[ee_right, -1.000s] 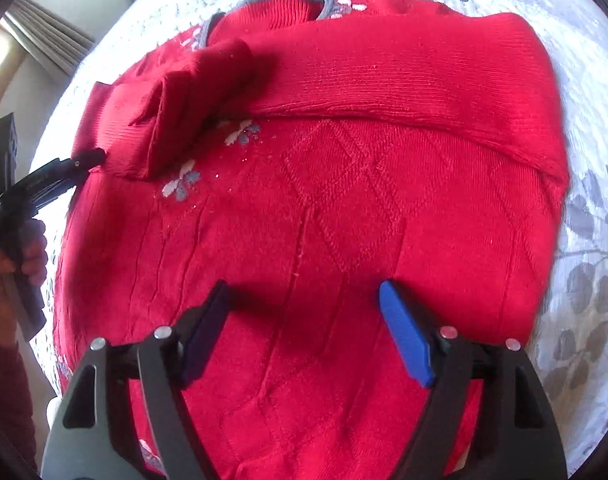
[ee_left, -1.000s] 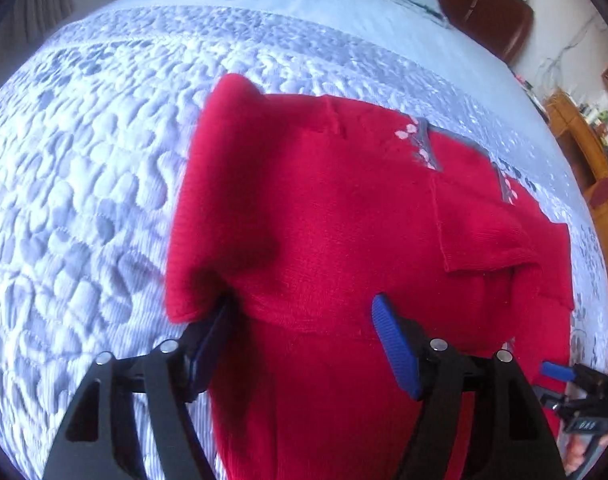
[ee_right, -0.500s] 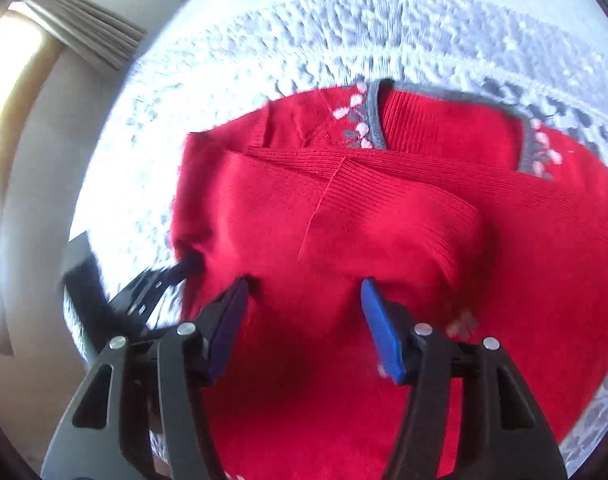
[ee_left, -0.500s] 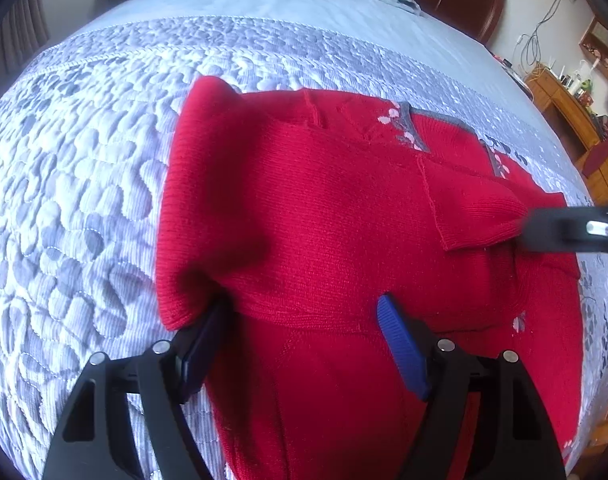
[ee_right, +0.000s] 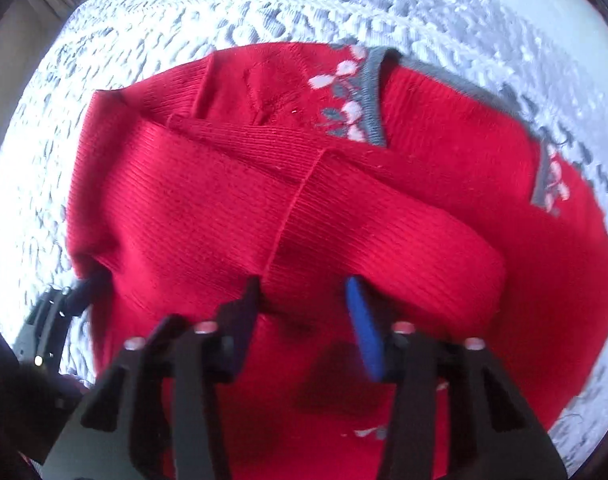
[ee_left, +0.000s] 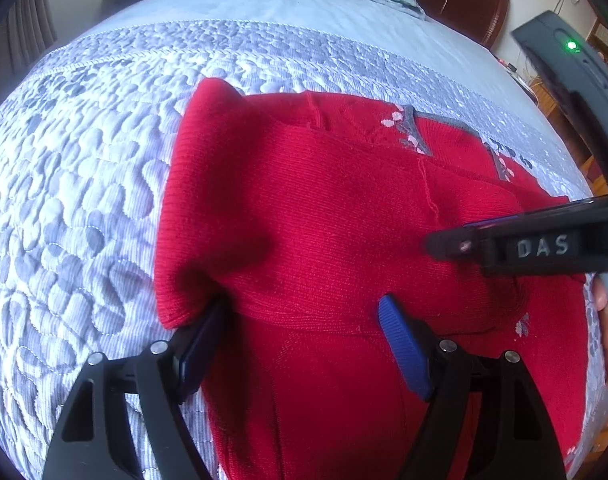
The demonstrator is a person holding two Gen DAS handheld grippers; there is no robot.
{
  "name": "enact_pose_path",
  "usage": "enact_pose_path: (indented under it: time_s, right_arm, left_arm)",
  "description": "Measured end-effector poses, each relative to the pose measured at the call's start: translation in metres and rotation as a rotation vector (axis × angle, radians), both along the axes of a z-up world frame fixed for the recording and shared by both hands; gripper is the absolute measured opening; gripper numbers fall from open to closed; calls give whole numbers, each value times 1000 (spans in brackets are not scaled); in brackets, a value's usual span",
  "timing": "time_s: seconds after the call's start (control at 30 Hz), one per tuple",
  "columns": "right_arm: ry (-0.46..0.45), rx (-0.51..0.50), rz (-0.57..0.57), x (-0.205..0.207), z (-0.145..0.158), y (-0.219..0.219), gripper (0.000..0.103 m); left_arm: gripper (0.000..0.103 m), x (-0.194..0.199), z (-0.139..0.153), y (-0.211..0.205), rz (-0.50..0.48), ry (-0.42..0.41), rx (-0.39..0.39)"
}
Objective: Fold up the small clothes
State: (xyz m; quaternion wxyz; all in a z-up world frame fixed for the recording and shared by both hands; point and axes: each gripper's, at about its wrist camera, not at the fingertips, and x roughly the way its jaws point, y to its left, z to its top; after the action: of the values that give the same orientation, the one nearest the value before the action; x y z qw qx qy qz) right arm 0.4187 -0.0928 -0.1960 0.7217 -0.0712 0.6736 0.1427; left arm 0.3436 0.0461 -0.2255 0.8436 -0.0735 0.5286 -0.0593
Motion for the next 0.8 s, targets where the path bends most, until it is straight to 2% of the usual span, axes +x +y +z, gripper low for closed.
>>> enact_pose_path:
  time_s: [0.03,0.07,0.13,0.3,0.4,0.43,0.53,0.67,0.73,0.8]
  right_arm:
    - [-2,25,-15,0,5,-7,9]
    - [1,64,-33,1,11,-15,8]
    - [-30,168,-76,-2,31,-41,7]
    - [-85,302,-167,-26,66,-126,8]
    - [-109,269,-236,-45,66,-186,26]
    - [-100,238,-262,-54,59,-208,41]
    - [-62,205,-316,-74,36,-247,43]
    - [-21,314,-398,-91,16,-285,47]
    - [-26,342,-411,-90,10,-290,50]
    - [-22,382,-418,-87,7,-299,55]
  left_arm:
    - [78,0,0,0,1,2,-2]
    - [78,0,0,1,2,3,-5]
    - [79,1,1,1,5,5,-8]
    - [80,2,1,0,17,7,1]
    - [81,4,1,-3,26,14,13]
    - [81,6,1,-4,30,16,17]
    - [82,9,2,-6,32,23,20]
    - [82,8,16,4,86,48,-43]
    - [82,2,27,10,123,31,-71]
    - [82,-1,35,15,142,12,-66]
